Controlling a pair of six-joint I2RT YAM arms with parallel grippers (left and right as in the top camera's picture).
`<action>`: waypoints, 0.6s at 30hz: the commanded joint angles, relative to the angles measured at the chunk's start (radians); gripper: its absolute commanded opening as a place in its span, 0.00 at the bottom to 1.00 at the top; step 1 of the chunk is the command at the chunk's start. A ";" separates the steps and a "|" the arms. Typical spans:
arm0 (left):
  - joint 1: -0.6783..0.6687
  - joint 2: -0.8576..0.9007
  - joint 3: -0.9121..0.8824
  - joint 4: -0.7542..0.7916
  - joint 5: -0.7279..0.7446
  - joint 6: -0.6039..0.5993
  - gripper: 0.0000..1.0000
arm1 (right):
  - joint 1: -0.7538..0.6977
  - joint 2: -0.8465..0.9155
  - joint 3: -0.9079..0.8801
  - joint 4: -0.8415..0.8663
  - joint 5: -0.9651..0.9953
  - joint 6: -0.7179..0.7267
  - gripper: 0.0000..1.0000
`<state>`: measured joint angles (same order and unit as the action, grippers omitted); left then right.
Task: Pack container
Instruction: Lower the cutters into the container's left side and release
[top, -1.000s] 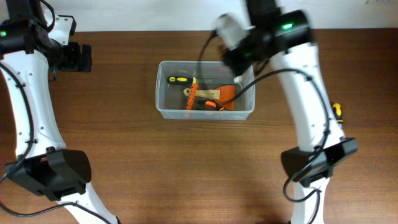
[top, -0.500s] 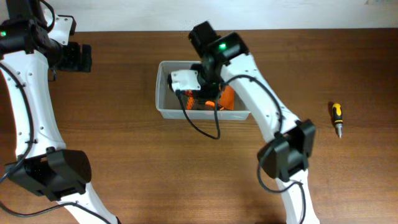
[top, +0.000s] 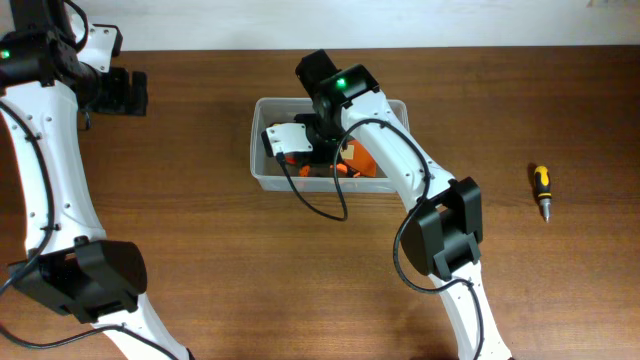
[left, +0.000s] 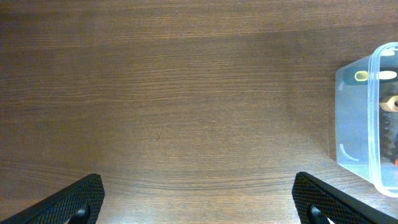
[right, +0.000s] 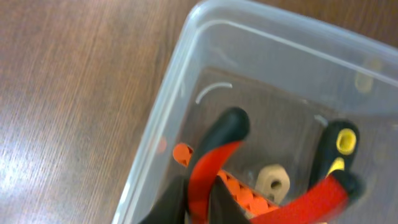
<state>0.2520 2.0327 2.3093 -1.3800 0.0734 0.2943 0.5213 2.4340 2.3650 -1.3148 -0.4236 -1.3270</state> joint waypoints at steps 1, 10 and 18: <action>0.002 -0.028 0.013 0.002 0.009 -0.010 0.99 | 0.019 0.011 -0.004 0.001 -0.069 -0.012 0.22; 0.003 -0.028 0.013 0.002 0.009 -0.010 0.99 | 0.027 0.007 -0.003 -0.004 0.067 0.112 0.35; 0.002 -0.028 0.013 0.002 0.009 -0.010 0.99 | -0.048 0.006 -0.003 0.108 0.211 0.834 0.25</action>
<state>0.2520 2.0327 2.3093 -1.3800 0.0750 0.2943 0.5198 2.4359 2.3650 -1.2324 -0.2680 -0.8726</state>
